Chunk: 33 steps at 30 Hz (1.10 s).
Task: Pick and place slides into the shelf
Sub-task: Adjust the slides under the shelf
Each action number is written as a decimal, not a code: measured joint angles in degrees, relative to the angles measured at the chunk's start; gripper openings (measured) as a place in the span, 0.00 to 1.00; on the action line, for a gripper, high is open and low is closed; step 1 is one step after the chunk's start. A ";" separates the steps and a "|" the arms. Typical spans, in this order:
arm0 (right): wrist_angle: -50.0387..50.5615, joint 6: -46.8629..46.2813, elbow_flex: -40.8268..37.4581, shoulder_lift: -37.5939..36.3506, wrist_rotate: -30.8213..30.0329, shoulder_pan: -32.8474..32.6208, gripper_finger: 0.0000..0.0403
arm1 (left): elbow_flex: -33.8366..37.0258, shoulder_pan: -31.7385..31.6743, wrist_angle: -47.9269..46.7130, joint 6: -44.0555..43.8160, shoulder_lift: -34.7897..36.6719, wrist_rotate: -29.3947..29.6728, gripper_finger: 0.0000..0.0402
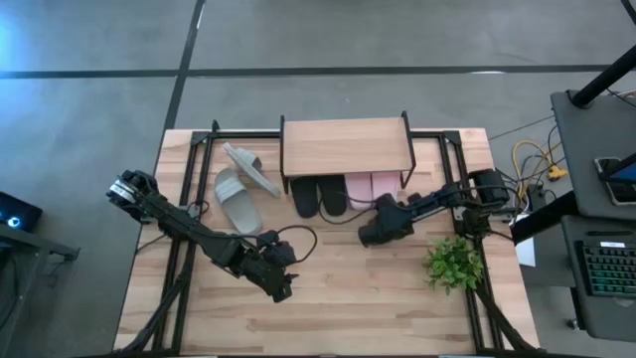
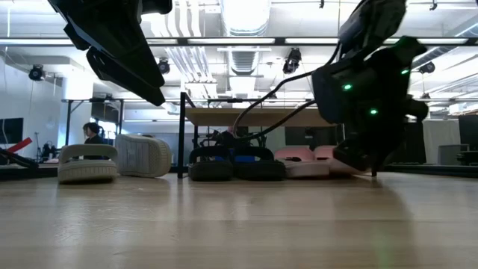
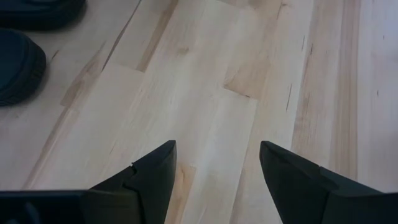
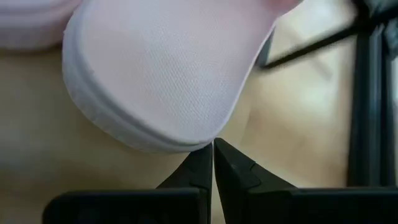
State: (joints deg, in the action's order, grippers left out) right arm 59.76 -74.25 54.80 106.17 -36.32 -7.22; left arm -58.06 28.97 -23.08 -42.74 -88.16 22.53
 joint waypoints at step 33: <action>-23.70 7.80 5.36 1.17 4.53 5.89 0.02 | 0.37 1.16 -20.23 -9.55 12.92 5.70 0.54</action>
State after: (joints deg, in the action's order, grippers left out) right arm 36.06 -66.45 60.16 107.34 -31.79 -1.33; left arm -57.69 30.13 -43.31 -52.29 -75.24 28.23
